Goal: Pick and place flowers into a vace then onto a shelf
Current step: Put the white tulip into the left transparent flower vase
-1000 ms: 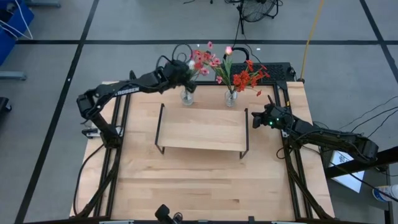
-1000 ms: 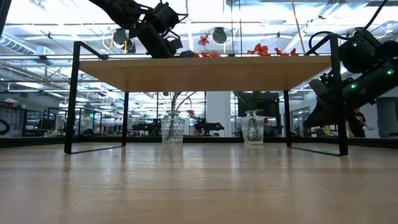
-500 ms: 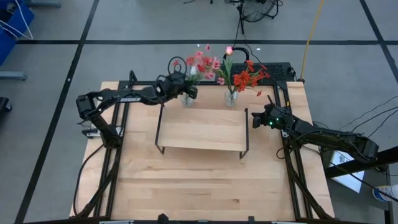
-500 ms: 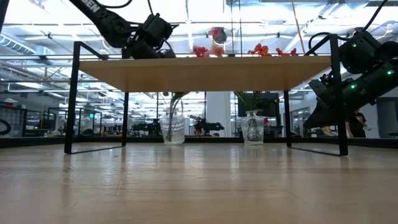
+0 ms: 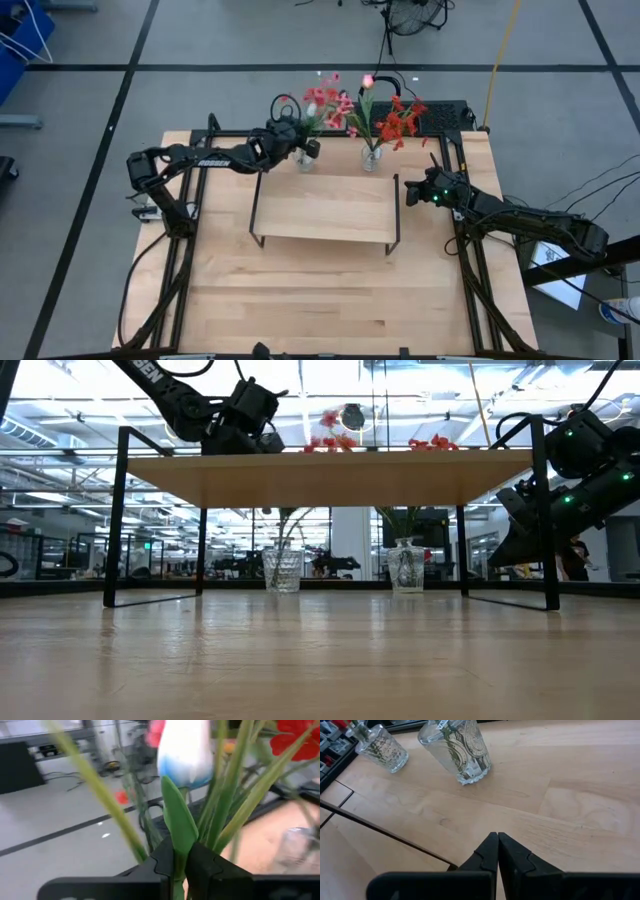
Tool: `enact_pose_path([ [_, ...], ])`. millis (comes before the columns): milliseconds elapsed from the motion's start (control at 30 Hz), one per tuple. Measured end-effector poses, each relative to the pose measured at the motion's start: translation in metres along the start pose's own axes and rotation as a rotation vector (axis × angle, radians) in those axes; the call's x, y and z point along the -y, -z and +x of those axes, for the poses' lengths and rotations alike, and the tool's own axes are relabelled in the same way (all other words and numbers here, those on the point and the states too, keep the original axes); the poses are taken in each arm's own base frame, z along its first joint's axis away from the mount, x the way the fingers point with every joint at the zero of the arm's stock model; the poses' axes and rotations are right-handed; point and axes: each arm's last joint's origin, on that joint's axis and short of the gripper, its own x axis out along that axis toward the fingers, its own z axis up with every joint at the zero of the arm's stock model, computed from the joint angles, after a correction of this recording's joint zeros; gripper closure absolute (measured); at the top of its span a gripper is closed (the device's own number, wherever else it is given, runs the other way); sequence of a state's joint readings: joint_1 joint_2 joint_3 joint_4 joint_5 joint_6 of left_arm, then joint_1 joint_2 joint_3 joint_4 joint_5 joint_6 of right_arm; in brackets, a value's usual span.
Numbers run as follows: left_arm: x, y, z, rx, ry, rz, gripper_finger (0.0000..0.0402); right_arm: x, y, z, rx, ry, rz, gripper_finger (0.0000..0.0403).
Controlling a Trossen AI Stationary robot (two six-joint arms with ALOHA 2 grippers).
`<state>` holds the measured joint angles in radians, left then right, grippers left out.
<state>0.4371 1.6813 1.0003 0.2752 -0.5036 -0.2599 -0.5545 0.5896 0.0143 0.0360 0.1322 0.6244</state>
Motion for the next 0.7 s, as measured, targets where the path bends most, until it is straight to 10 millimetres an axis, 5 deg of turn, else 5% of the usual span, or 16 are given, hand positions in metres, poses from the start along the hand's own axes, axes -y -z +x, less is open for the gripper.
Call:
enact_pose_path([
  [333, -0.0019, 0.0016, -0.0006, 0.000, -0.069, -0.096, 0.0381, 0.0000, 0.0000, 0.0000, -0.001, -0.001, 0.000, 0.0401],
  [700, -0.0011, 0.0007, -0.0011, 0.018, -0.075, -0.202, 0.0329, 0.0000, 0.0000, 0.0000, -0.001, -0.001, 0.026, 0.0401],
])
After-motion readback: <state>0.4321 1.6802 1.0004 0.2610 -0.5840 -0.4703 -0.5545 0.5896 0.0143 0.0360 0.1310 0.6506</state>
